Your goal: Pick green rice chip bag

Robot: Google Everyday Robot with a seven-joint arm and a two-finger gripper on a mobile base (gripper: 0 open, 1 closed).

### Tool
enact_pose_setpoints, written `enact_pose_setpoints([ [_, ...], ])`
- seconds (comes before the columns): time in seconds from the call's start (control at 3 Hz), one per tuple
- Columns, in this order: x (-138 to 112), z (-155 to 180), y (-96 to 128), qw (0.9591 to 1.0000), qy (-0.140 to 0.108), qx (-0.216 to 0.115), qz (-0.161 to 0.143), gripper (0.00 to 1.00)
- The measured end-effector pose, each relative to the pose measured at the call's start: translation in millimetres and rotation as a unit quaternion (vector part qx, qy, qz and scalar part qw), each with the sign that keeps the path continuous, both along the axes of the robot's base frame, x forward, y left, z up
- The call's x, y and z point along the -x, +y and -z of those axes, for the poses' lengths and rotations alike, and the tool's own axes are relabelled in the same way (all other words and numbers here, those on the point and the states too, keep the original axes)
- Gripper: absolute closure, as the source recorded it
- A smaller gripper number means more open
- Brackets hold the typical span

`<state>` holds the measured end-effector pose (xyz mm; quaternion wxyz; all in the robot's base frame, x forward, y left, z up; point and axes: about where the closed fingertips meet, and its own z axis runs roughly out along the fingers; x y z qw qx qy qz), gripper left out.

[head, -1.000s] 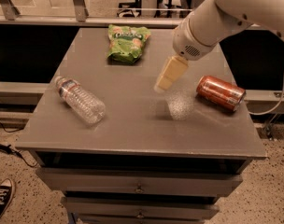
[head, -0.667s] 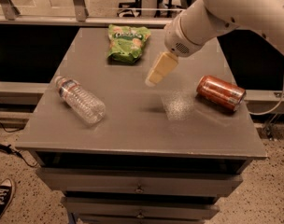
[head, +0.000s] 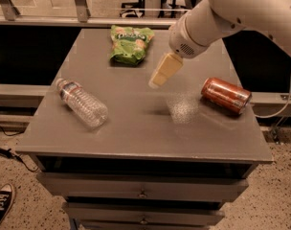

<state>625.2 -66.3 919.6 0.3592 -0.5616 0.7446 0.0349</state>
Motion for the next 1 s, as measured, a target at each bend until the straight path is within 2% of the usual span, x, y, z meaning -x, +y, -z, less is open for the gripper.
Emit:
enact_pose_setpoints([
  [0.33, -26.9, 9.7, 10.9, 0.9994, 0.0, -0.026, 0.022, 0.0],
  [0.67, -88.2, 33.8, 29.8, 0.9943, 0.001, -0.083, 0.066, 0.0],
  [1.0, -119.1, 50.9, 43.8, 0.99, 0.006, -0.111, 0.087, 0.0],
])
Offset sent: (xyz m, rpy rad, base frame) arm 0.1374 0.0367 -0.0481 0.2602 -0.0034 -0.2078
